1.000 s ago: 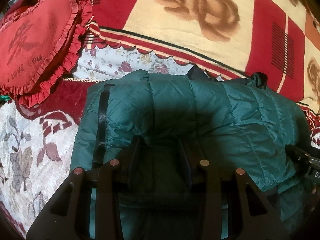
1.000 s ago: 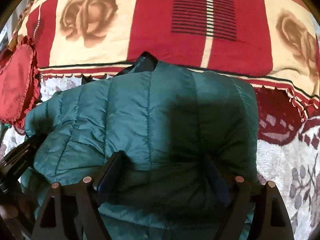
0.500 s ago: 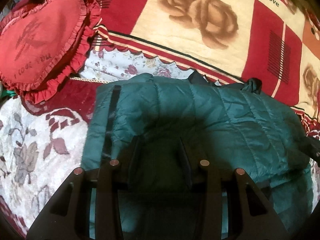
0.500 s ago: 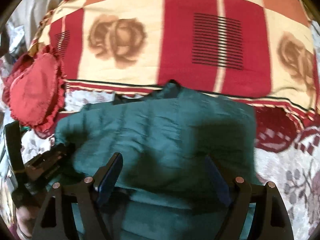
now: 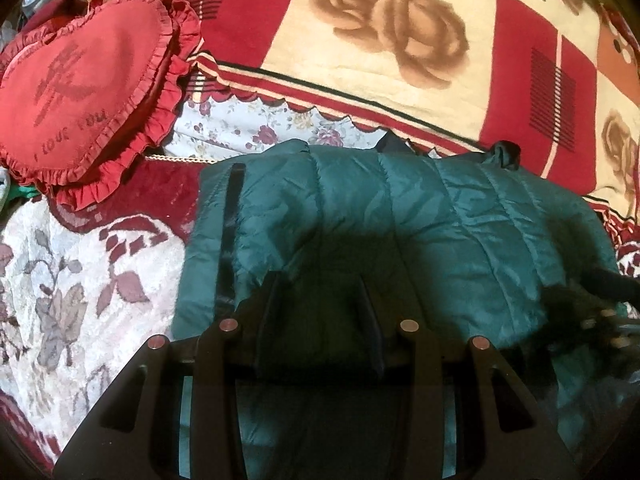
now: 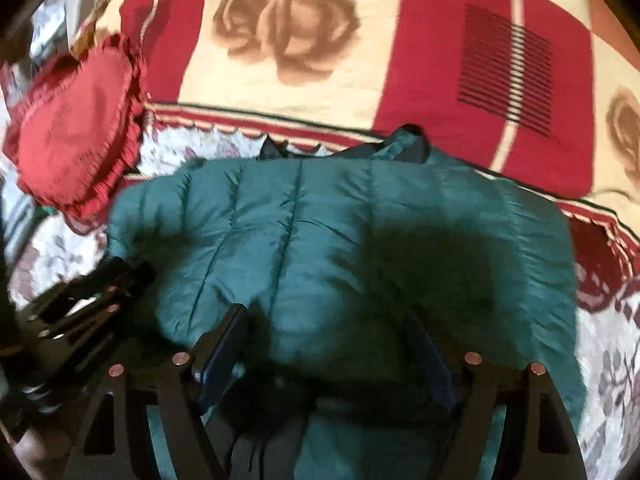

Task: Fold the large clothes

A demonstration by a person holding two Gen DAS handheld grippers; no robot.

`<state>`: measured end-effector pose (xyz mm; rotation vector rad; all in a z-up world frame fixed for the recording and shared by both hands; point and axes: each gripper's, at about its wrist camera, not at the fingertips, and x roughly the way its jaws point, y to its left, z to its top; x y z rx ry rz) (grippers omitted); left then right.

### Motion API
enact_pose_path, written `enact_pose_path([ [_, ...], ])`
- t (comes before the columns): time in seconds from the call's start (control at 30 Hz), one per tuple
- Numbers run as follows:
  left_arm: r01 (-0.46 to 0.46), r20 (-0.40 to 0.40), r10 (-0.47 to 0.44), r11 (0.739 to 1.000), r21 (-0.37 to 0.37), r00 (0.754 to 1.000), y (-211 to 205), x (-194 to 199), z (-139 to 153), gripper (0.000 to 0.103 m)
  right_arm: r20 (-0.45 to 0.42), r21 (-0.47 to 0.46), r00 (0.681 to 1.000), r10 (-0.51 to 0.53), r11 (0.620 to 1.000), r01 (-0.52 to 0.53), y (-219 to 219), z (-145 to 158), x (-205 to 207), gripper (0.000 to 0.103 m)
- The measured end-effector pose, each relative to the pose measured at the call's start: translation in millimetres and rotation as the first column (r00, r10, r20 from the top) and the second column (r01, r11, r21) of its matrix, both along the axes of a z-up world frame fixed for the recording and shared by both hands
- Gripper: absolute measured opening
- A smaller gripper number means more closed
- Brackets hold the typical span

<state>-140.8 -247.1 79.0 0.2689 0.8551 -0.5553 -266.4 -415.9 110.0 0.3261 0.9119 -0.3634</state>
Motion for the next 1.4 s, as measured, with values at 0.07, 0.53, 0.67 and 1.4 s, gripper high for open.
enact_pose_path([
  [0.07,0.007,0.003,-0.007,1.000,-0.005,1.000,7.5,-6.1,5.8,0.038,0.016,-0.002,1.000,0.004,1.000,-0.004,0.3,10.6,-17.9,0.077],
  [0.53,-0.035,0.002,0.035,0.999,-0.038,0.999,76.4,-49.5,28.0,0.038,-0.018,0.033,0.993,-0.120,0.992,0.121,-28.9,10.9,-140.1,0.078],
  [0.67,-0.037,0.016,0.038,0.999,-0.025,0.999,91.2,-60.7,29.5,0.038,-0.013,0.054,0.988,-0.153,0.987,0.153,-27.9,3.1,-155.3,0.078],
  [1.4,-0.072,-0.017,0.073,0.997,0.016,0.997,150.7,-91.6,13.0,0.038,-0.051,0.051,0.993,-0.103,0.993,0.105,11.4,-2.8,-211.4,0.082],
])
